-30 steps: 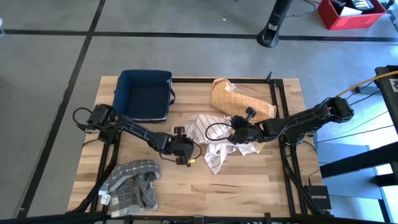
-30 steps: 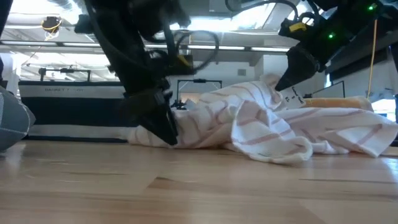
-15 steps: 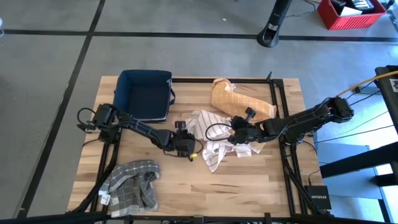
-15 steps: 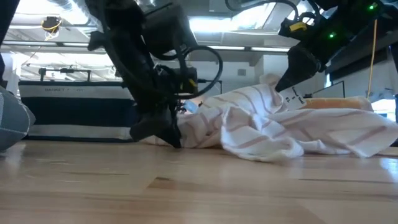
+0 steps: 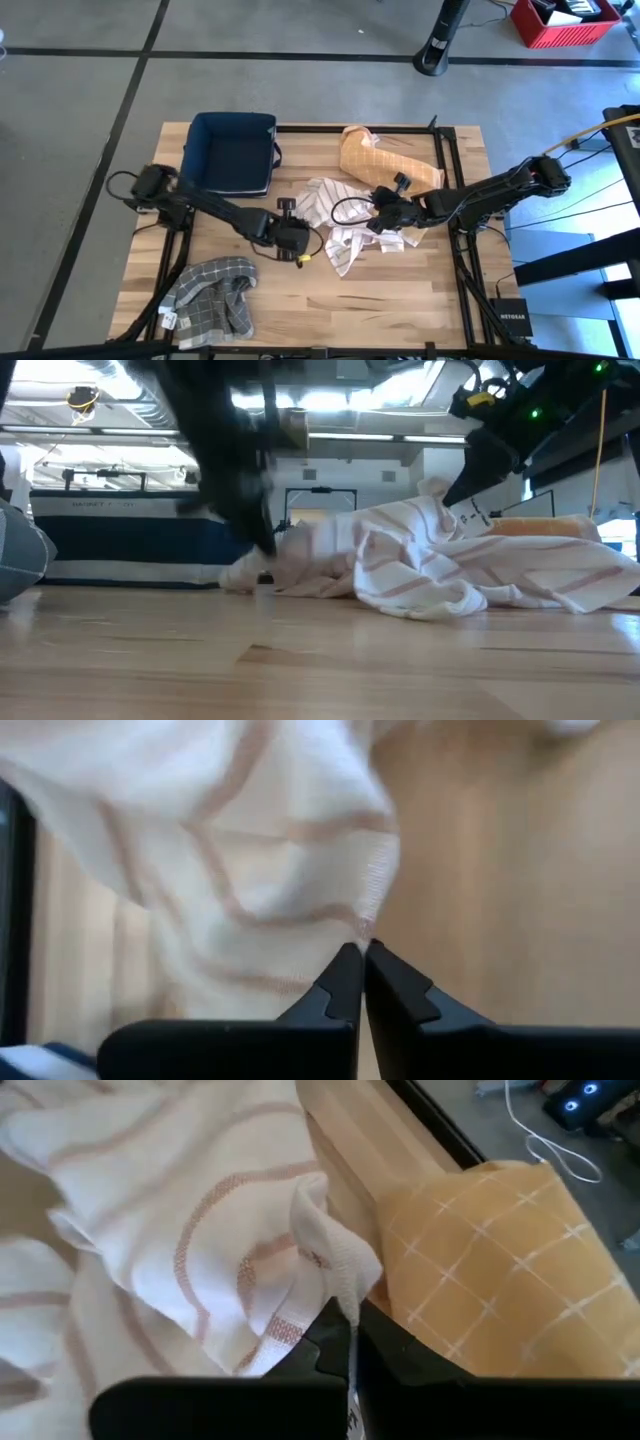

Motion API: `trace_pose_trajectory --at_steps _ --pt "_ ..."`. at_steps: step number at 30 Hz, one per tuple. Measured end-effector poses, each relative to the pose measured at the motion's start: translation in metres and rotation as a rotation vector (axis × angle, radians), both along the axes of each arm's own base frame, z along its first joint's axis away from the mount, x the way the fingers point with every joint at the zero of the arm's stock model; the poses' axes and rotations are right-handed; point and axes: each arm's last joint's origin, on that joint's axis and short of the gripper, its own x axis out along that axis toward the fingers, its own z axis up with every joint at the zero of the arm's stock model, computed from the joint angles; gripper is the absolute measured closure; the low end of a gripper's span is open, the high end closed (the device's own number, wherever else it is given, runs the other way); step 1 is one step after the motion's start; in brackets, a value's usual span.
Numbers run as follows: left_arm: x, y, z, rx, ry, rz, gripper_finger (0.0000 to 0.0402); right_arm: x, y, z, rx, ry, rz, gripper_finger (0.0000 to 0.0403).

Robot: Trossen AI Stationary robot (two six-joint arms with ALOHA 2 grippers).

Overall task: Fold towel
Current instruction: Fold the white towel

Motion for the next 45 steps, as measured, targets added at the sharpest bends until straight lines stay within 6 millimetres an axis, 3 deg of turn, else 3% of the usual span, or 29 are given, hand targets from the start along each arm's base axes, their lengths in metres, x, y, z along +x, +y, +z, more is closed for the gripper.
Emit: trace_pose_trajectory --at_steps 5,10,14,18,21,23,28,36,41,45 --pt "-0.019 -0.018 0.077 -0.127 -0.077 -0.049 0.0401 -0.006 0.008 0.033 0.01 -0.086 0.094 0.0396" --pt "-0.049 -0.016 0.145 -0.182 -0.177 -0.052 0.0401 -0.019 0.011 0.085 -0.02 -0.199 0.195 0.0396" --pt "-0.072 -0.003 0.178 -0.186 -0.27 -0.034 0.0401 -0.03 0.007 0.126 -0.054 -0.302 0.238 0.0396" --pt "-0.084 0.012 0.187 -0.106 -0.325 0.048 0.0401 -0.036 0.004 0.147 -0.118 -0.344 0.225 0.0396" --pt "-0.082 0.016 0.176 -0.091 -0.315 0.08 0.0401 -0.036 0.005 0.143 -0.116 -0.331 0.227 0.0396" --pt "-0.077 0.016 0.158 -0.092 -0.273 0.084 0.0401 -0.033 0.006 0.129 -0.092 -0.292 0.228 0.0398" --pt "-0.061 0.01 0.098 -0.11 -0.216 0.098 0.0401 -0.031 0.007 0.075 -0.025 -0.177 0.19 0.0399" --pt "-0.027 0.0 0.02 -0.151 -0.24 0.07 0.04 -0.05 0.001 -0.003 0.057 -0.048 0.044 0.04" --pt "-0.01 0.003 -0.012 -0.112 -0.177 0.069 0.0394 -0.058 -0.001 -0.021 0.067 -0.021 0.002 0.04" --pt "-0.006 0.007 -0.017 -0.088 -0.123 0.052 0.035 -0.059 -0.002 -0.024 0.054 -0.021 -0.015 0.04"
